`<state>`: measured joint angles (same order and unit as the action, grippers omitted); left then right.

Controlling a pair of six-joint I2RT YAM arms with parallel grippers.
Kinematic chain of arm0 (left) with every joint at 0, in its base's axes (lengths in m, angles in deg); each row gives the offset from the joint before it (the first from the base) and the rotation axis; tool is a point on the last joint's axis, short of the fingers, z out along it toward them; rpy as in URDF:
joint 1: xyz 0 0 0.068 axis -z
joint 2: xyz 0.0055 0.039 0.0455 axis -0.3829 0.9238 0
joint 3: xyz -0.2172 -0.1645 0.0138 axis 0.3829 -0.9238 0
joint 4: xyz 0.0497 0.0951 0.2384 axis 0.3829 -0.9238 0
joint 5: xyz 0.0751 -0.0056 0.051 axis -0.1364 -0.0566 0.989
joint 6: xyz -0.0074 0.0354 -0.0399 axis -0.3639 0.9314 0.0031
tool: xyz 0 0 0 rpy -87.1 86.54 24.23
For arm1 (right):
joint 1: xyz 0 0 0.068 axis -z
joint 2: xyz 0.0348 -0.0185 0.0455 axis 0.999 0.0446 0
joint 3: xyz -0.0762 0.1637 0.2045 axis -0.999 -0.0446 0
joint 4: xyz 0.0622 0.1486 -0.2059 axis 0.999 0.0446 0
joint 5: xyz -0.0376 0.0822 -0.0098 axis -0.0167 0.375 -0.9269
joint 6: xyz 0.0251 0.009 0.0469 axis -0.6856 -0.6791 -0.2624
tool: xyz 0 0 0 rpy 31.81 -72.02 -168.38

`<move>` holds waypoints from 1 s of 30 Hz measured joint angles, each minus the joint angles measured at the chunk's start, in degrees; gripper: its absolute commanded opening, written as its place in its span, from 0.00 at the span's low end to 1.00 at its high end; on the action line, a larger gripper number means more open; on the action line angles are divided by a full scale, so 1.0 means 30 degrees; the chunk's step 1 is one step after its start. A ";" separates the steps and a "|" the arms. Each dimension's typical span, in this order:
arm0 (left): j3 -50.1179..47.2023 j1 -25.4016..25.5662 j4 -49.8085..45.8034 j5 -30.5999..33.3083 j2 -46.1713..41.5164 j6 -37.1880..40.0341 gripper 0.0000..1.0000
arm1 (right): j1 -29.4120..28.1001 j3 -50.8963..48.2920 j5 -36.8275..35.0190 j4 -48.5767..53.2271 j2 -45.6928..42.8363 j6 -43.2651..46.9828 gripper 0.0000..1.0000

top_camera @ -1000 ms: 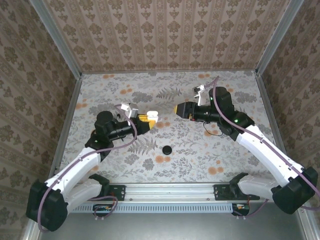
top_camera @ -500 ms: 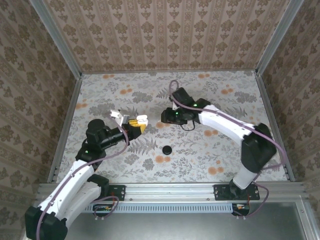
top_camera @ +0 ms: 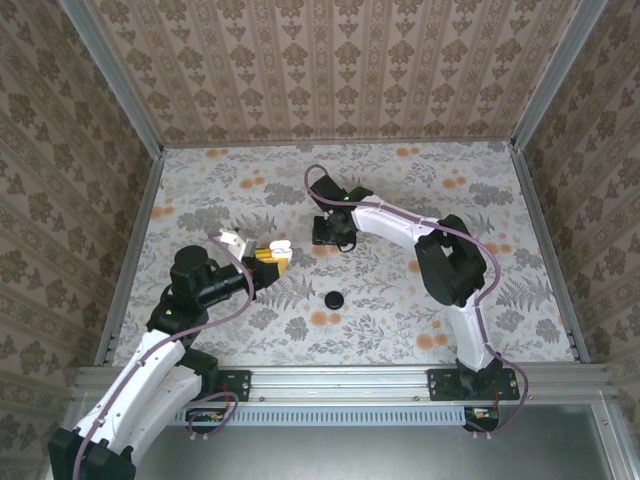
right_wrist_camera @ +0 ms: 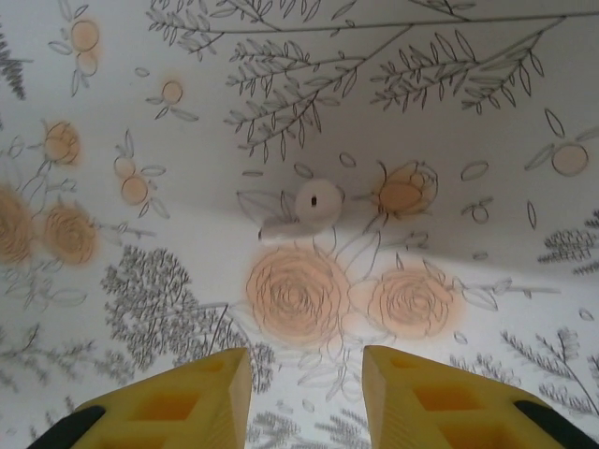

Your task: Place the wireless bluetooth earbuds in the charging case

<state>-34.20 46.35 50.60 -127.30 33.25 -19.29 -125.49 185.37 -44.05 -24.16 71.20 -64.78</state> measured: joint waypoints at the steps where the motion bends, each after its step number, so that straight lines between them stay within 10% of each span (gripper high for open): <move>1: -0.0007 0.0000 -0.0007 0.0044 0.0000 0.0007 0.00 | -0.0022 0.0350 -0.0182 0.0204 0.0313 0.0015 0.36; 30: -0.0306 -0.0124 -0.0051 0.0335 0.0437 0.0204 0.00 | -0.0284 0.5734 -0.2098 0.3031 0.4816 0.0641 0.24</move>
<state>-35.12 45.98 50.45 -126.29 34.56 -18.68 -126.34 202.57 -50.34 -15.06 85.65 -62.85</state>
